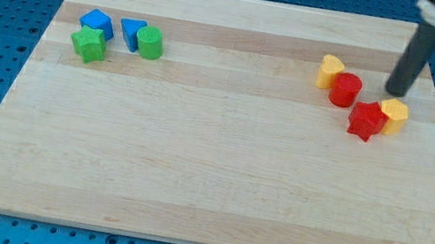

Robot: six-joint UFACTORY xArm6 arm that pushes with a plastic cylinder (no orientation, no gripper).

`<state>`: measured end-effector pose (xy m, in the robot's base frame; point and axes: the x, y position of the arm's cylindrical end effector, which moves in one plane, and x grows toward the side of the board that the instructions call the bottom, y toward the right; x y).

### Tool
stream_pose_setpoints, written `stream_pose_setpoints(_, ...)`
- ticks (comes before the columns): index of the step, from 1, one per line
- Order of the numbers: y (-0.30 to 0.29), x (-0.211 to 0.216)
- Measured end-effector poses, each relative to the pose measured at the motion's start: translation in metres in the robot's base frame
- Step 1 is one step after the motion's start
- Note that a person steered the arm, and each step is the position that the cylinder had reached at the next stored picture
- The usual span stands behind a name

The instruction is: Separate red star and the yellow hexagon

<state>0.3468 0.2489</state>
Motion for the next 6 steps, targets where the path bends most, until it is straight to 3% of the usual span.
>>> stream_pose_setpoints(1, 0.001, 0.022)
stream_pose_setpoints(2, -0.059, 0.056)
stream_pose_setpoints(3, -0.082, 0.092)
stream_pose_setpoints(5, -0.067, 0.144)
stream_pose_setpoints(6, -0.075, 0.105)
